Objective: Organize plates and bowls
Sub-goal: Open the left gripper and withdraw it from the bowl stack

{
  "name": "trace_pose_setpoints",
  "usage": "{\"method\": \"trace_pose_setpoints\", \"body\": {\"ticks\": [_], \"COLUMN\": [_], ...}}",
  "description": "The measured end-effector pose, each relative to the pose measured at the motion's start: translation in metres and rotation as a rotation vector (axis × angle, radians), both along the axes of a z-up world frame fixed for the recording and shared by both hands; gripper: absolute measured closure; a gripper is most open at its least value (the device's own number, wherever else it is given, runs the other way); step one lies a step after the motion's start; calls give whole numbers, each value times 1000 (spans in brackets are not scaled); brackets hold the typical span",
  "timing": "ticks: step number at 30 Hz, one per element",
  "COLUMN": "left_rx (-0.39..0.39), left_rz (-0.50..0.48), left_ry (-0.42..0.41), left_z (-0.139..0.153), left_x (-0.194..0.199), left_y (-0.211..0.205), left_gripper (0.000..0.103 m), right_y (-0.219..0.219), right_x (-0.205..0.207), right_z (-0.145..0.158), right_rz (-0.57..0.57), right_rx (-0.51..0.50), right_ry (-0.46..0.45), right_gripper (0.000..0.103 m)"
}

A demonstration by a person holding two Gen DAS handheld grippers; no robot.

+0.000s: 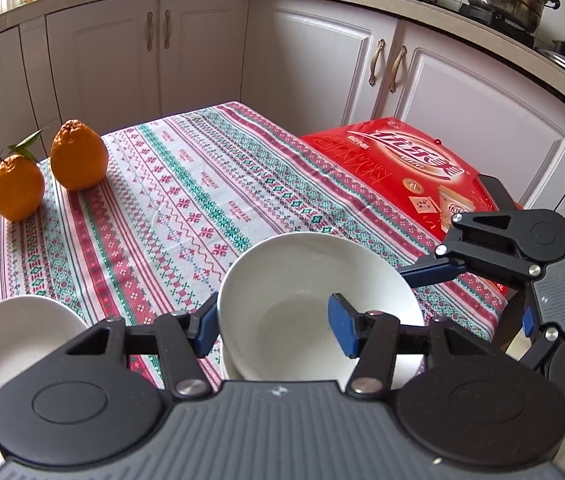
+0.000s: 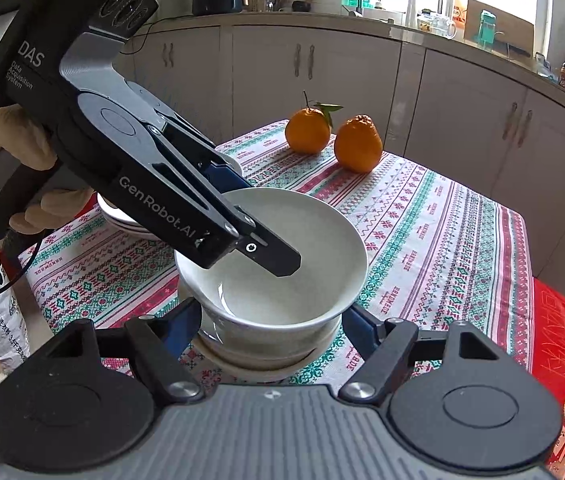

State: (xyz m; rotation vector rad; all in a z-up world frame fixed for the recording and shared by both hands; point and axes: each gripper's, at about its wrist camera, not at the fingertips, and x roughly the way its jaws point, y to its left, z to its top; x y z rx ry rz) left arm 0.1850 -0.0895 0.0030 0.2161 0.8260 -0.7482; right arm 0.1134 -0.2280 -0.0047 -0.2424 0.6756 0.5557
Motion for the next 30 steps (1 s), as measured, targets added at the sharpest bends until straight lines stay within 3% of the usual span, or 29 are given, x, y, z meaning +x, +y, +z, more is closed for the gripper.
{"method": "trace_pose_setpoints", "body": {"ticks": [16,19,23,26,30], "left_rx": [1,0,-30,-41,-55], "left_rz": [9,10,13,17,15], "left_ry": [19,20,13,-20,-67], "left_z": [-9,-9,-6,1,13], "left_x": [1,1,0,-5,-15], "left_y": [1,1,6,9,16], "left_gripper": [47,40,32,24,17], "right_y": [-4,-4,-5,-7,-6], "right_x": [2,2,-2,-5,-9], "right_z": [-5,-5,-2,3,2], "right_rz": [7,12,22,31,40], "right_rx": [44,50,63,76,45], "right_ry": [33,37,14,-1,-13], "right_gripper": [22,21,9,2,0]}}
